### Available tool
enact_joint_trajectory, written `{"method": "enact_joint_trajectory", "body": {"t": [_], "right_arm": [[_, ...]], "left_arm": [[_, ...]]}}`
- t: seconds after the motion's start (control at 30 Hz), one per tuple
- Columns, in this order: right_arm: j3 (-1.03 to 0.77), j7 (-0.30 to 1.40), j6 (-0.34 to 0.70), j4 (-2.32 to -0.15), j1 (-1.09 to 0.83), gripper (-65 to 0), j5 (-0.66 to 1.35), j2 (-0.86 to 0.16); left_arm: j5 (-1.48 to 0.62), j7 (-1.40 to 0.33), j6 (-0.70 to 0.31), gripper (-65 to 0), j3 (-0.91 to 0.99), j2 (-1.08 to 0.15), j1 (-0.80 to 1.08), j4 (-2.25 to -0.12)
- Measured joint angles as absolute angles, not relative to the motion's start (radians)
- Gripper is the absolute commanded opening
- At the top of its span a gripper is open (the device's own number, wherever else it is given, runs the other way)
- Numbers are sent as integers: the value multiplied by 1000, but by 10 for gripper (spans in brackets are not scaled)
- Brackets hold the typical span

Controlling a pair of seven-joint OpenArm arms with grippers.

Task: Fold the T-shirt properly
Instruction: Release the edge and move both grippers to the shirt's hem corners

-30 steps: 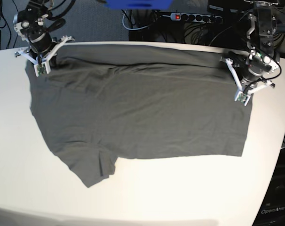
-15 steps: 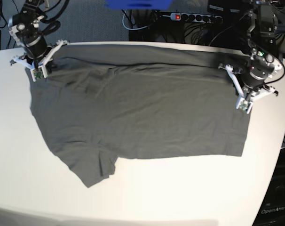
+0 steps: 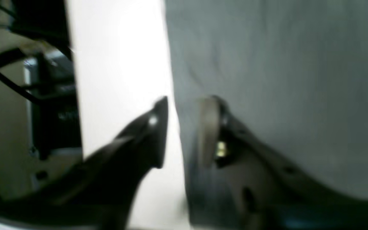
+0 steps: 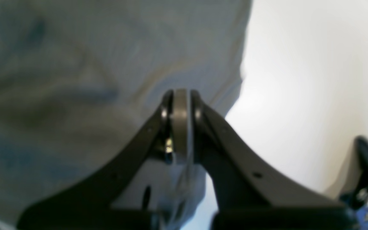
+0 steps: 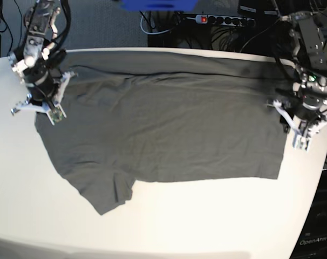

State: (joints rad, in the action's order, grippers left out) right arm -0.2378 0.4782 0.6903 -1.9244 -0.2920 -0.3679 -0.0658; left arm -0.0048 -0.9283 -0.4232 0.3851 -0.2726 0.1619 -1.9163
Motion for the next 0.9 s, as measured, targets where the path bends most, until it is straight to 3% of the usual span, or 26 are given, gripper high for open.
{"method": "enact_joint_trajectory", "body": {"t": [0.1,0.27,0.43,0.6,0.8,0.9], "right_arm": [[-188,483,707,-1924,-230,-635,-400,-62],[-133,633,702,-1882,-43,-635,-485,-52],[-76,676,704,-1774,107,-635,-491,-50],[-50,688,707,-1630,186,-635,-506,-48],[-48,681,706,-1626,200,-635,-507,-47],[-48,681,707,-1624,196,-635,-507,-47]], "left_arm": [[-3,-947,-426,-358,385,-271,146,-1913],[-4,-936,-426,-358,382,-300,36,-1822],[-1,-931,-424,-358,382,-326,-43,-1679],[4,-934,-424,-358,349,-353,-164,-1501],[3,-840,-427,-358,323,-379,-233,-1402],[39,-794,-430,-358,289,-390,-325,-1250]]}}
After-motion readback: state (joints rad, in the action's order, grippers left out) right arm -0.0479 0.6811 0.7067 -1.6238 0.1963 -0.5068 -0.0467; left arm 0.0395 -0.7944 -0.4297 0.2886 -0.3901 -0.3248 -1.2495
